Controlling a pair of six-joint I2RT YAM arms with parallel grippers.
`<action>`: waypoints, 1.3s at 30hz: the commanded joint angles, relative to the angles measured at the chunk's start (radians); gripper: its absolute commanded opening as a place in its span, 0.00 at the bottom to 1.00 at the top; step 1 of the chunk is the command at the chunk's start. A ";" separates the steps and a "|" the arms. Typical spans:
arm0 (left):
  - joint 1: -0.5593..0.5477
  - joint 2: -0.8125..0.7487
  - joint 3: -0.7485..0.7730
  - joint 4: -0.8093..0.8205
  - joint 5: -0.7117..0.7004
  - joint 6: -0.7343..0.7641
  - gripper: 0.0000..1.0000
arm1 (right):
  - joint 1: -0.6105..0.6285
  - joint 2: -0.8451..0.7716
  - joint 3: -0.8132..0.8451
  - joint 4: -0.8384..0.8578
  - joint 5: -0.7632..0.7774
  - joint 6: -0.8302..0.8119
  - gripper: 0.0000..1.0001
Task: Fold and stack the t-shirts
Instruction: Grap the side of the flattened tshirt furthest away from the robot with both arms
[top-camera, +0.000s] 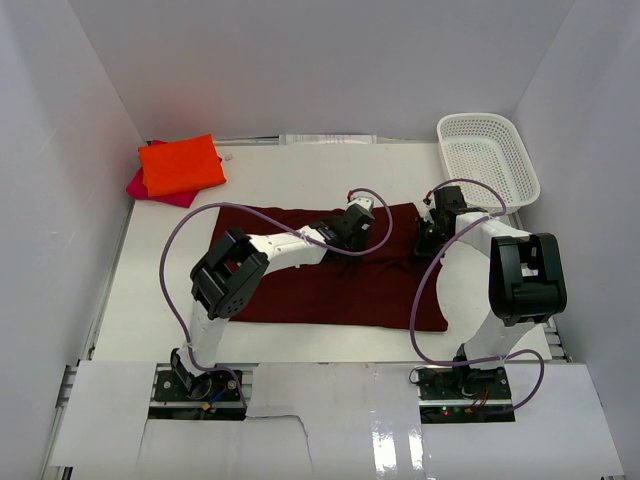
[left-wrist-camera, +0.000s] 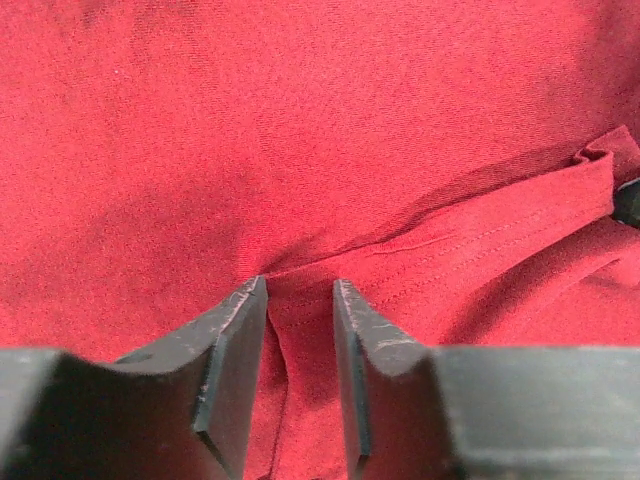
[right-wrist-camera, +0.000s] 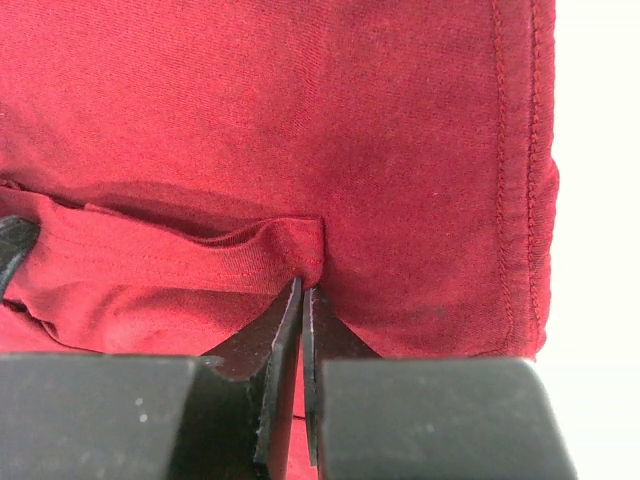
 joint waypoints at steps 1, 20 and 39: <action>0.007 -0.071 -0.009 -0.007 0.004 -0.008 0.41 | 0.004 -0.035 0.008 0.009 -0.017 -0.013 0.08; 0.009 -0.075 0.001 -0.021 0.017 -0.006 0.00 | 0.004 -0.041 0.004 0.012 -0.018 -0.013 0.08; 0.009 -0.155 0.032 -0.084 -0.060 0.012 0.00 | 0.007 -0.027 0.048 0.024 -0.053 -0.003 0.08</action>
